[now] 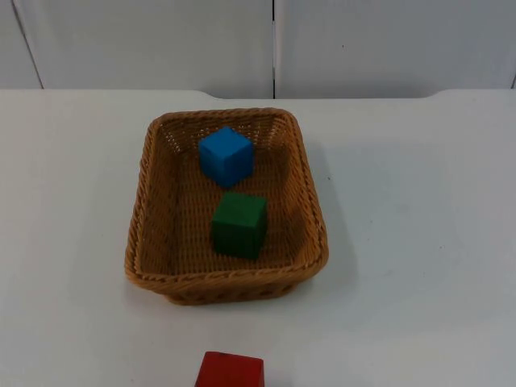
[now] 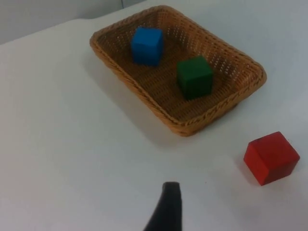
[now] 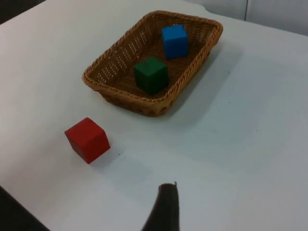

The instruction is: Pick up one cube with each hand and place exactly two cubes into the same basket, leaving the remaining cube outside.

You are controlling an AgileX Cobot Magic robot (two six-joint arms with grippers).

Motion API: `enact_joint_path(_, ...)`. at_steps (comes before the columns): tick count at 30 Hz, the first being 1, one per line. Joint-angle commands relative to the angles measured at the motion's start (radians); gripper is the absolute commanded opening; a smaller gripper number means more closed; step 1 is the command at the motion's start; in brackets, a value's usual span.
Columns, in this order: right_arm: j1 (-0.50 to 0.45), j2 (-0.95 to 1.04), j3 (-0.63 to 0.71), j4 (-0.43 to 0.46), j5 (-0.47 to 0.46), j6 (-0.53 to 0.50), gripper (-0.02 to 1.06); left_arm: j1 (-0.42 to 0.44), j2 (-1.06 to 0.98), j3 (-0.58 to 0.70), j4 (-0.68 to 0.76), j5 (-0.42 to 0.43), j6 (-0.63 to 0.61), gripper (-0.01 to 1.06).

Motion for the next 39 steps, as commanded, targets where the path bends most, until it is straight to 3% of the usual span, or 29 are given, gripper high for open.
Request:
enact_joint_path(1, 0.006, -0.004, 0.023, -0.004, 0.001, 0.000, 0.72, 0.001, -0.004, 0.008, 0.017, -0.017, -0.018, 0.75)
enact_joint_path(12, 0.006, -0.004, 0.029, -0.003, -0.009, -0.008, 0.72, 0.001, -0.004, 0.024, 0.079, -0.039, -0.108, 0.75)
enact_joint_path(22, 0.006, -0.004, 0.033, -0.007, -0.006, -0.021, 0.72, 0.001, -0.004, 0.024, 0.026, -0.039, -0.029, 0.75)
enact_joint_path(37, 0.006, -0.004, 0.033, -0.007, -0.006, -0.026, 0.72, 0.001, -0.004, 0.024, 0.024, -0.039, -0.029, 0.75)
enact_joint_path(39, 0.006, -0.004, 0.033, -0.007, -0.006, -0.026, 0.76, 0.001, -0.004, 0.024, 0.024, -0.039, -0.029, 0.75)
